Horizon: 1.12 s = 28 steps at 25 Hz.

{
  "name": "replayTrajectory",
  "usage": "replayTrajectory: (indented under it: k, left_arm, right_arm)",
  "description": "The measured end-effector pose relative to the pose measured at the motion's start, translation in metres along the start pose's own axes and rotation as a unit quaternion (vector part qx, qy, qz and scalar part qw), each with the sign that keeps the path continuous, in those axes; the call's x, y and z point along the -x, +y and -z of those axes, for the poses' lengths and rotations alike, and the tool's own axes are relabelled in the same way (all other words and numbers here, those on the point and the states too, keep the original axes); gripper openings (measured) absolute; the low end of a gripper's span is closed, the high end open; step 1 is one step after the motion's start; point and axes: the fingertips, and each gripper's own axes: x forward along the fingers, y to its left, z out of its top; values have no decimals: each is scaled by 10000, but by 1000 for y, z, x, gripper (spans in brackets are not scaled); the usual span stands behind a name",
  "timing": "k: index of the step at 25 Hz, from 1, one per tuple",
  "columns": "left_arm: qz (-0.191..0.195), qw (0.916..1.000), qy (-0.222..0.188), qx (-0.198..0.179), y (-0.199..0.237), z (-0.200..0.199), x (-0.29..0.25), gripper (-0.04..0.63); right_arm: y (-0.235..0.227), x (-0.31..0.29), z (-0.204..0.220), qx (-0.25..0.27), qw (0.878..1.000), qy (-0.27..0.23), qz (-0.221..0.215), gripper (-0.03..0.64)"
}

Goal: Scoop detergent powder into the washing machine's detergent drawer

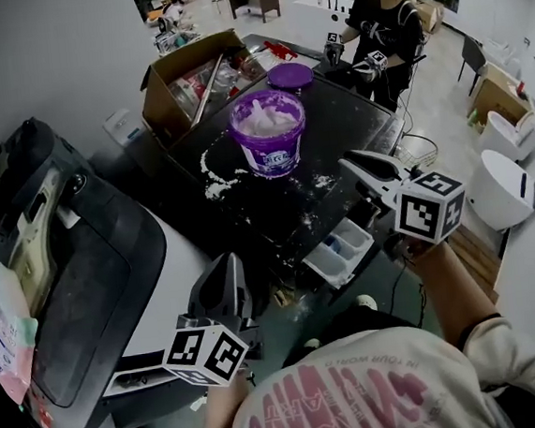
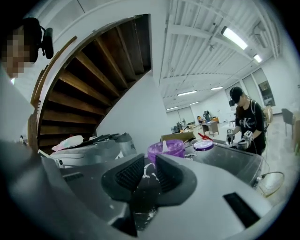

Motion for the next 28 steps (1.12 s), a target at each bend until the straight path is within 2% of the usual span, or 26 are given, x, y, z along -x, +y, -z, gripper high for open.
replayTrajectory:
  k: [7,14,19,24,28]
  left_arm:
    - [-724,9971,-203,83,12,1,7,2]
    - [-1515,9867,-545,210,9,-3,0,2]
    - [-2069,9760,-632,237,3,7,-9,2]
    - [-2432,9661,-817,306,-11,18,-25,2]
    - [-2641,9599,-872,348,-25,29,-34,2]
  right_arm:
    - [-19,-47,-18,194,9970,316,-672,95]
    - [-43,-96,-39,783,9821,905,-1458,109]
    - [-45,-129,-41,1397,9541,1423,-2236,127]
    - [-51,-155,-44,1920,9269,1749,-2709,129]
    - [-54,-172,-34,2530,8957,2188,-2930,130]
